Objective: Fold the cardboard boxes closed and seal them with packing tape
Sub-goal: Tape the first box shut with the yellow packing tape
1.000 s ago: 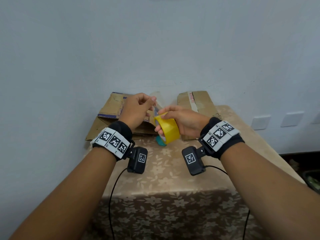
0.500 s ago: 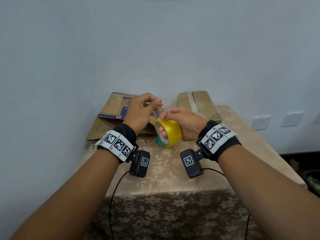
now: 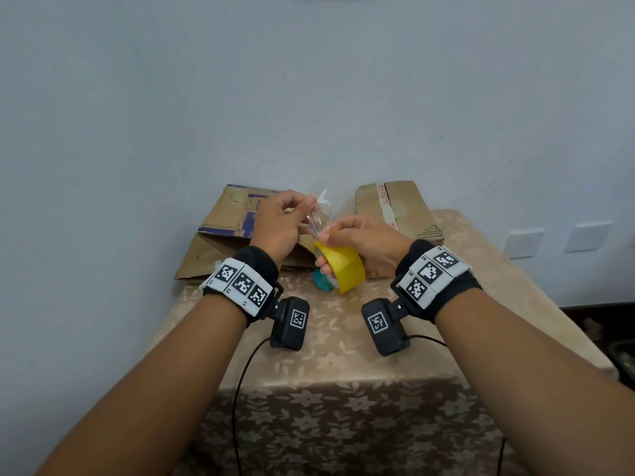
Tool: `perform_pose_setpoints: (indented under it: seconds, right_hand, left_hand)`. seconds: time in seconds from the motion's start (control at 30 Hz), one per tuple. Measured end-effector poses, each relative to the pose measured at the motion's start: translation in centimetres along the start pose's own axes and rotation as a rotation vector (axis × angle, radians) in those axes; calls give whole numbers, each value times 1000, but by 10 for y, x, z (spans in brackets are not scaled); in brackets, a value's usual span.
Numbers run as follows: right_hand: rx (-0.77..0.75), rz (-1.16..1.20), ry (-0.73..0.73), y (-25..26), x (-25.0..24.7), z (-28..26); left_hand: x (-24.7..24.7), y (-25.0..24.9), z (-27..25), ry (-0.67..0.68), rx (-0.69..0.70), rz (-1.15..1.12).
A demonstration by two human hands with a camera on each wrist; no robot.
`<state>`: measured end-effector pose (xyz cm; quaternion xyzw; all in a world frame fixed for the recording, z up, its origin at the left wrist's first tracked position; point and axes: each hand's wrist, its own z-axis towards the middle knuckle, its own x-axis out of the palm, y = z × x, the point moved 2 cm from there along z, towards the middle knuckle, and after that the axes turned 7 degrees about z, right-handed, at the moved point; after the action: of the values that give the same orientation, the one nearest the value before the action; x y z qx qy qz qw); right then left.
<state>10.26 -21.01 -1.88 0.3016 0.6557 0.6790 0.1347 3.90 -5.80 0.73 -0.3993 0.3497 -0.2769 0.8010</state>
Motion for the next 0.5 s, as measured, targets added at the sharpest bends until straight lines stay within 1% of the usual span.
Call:
perform_pose_setpoints:
  seconds: [0.13,0.17,0.23,0.27,0.3,0.33,0.43,0.5]
  right_hand:
    - [25,37,70,5,0,1]
    - [39,19,108,4,1,0]
    - [72,-42,190,0,3,-4]
    - [83,-50,186,-2,2,-6]
    - [77,-34,150,-4,0,-6]
    - [56,-4,108,-4,-3,-5]
    - [-32,83,7,3,-3,-3]
    - [-85,112,-55,9,-2,-2]
  left_hand:
    - [4,-4,-2,-10,18,-11]
    - [3,-6,-2,-26,10,-35]
    - [-9,-9,3,-127,-57,-116]
    - [-17,-10,7,-177,-90,-166]
    - [-24,-12,10,-195,-108,-195]
    - [-29,-13,12,-178,-117,-181]
    - [-27,-12,9,-31,-141,-18]
    - [-22,-12,6,48,-150,8]
